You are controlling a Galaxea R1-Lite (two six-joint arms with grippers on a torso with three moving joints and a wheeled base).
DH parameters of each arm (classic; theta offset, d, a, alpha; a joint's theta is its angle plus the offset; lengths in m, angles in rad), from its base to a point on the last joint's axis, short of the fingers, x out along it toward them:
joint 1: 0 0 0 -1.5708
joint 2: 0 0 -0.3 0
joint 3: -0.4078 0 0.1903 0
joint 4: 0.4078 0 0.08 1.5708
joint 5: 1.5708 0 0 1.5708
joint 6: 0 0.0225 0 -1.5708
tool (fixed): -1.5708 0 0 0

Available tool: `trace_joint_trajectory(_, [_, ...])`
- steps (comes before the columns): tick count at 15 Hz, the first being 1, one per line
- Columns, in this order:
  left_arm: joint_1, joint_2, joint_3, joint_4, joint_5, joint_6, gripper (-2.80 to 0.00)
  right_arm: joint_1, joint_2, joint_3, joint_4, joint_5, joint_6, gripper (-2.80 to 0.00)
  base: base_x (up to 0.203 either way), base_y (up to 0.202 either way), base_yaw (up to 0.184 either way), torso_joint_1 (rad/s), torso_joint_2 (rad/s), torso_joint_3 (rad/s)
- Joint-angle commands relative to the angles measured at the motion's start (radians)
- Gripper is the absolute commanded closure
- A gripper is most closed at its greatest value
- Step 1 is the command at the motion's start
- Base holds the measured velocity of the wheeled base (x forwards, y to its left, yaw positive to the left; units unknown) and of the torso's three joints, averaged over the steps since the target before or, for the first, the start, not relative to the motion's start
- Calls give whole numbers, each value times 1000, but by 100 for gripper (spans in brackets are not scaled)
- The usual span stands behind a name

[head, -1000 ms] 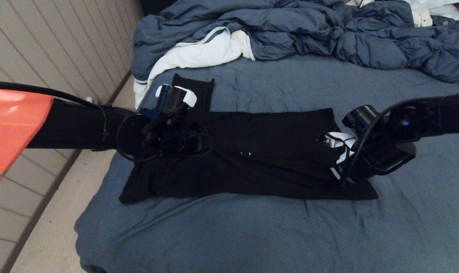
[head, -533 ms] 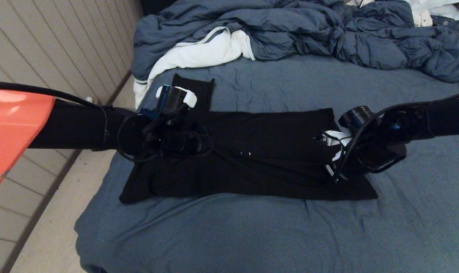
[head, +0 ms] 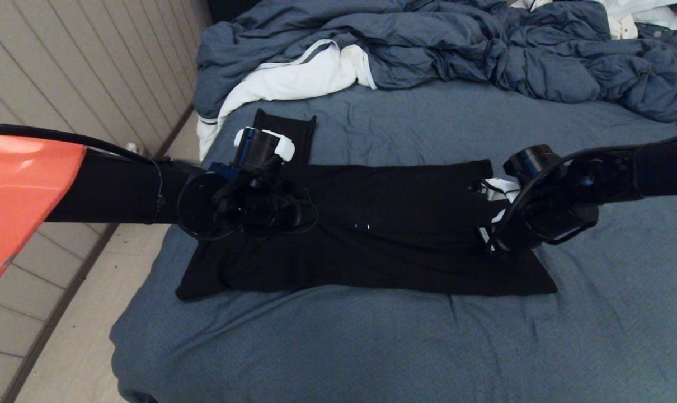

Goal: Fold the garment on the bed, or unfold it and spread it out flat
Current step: Fold the black T-shirt

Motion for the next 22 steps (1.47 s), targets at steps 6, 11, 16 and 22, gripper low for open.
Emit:
trace_joint_trajectory(6, [-1, -10, 4, -5, 2, -5, 0, 6, 69, -4, -319, -155, 184, 0, 0, 0, 0, 0, 0, 0])
trace_joint_trajectory(11, [-1, -13, 2, -5, 5, -5, 0, 7, 47, 12, -470, -206, 258, 0, 0, 0, 0, 0, 0, 0])
trace_joint_trajectory(16, [-1, -14, -3, -4, 5, -4, 0, -4, 35, 10, -496, -208, 256, 0, 0, 0, 0, 0, 0, 0])
trace_joint_trajectory(22, [51, -153, -8, 6, -4, 8, 0, -71, -21, -43, -441, -193, 252, 0, 0, 0, 0, 0, 0, 0])
